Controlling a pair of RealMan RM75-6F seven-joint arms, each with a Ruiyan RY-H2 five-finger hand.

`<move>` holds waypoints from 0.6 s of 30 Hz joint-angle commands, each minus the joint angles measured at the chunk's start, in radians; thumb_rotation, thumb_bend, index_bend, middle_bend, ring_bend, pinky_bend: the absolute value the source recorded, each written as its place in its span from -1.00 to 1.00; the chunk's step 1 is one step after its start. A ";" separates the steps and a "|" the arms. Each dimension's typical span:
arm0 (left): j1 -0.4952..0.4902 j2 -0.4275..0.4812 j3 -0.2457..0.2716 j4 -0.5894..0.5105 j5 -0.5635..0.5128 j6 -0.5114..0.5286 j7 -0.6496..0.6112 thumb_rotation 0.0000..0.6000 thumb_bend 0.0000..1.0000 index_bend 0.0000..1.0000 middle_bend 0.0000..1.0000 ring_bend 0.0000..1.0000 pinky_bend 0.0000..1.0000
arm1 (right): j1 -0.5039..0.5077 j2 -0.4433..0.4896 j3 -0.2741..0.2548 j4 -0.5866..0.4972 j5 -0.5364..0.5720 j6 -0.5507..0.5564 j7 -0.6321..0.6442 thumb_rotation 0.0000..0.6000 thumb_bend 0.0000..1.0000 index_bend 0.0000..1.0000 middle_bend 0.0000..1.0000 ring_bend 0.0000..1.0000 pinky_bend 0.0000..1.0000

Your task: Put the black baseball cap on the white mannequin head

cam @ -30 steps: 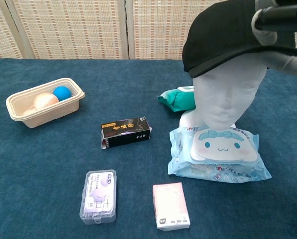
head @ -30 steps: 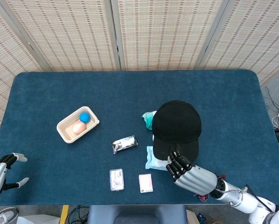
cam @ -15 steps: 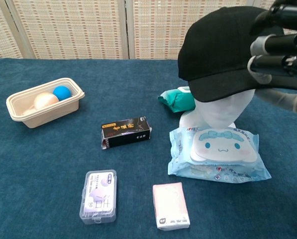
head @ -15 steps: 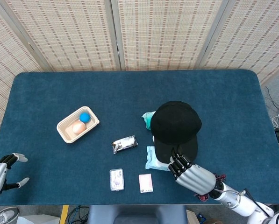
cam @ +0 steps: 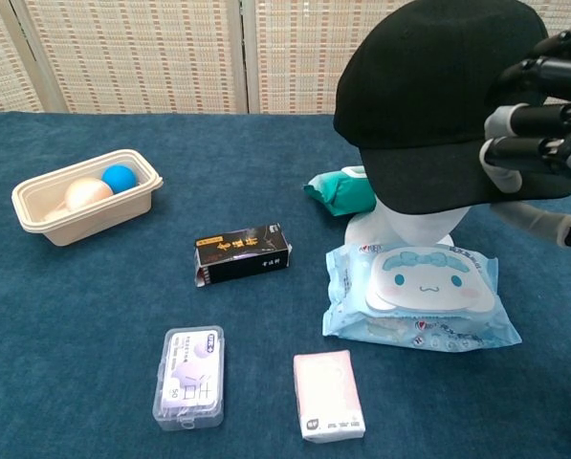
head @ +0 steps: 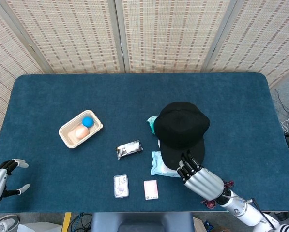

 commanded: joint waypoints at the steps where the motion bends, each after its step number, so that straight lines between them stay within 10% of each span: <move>1: 0.000 -0.001 -0.001 0.001 0.000 0.000 -0.001 1.00 -0.76 -0.24 -0.42 -0.49 -0.19 | -0.006 0.004 -0.001 -0.009 -0.001 0.011 0.007 1.00 -0.07 0.27 0.10 -0.35 -0.38; 18: -0.002 0.000 -0.001 -0.001 -0.006 -0.006 0.003 1.00 -0.76 -0.24 -0.42 -0.49 -0.19 | -0.051 0.031 -0.009 -0.047 0.030 0.019 0.022 1.00 -0.49 -0.19 -0.12 -0.47 -0.38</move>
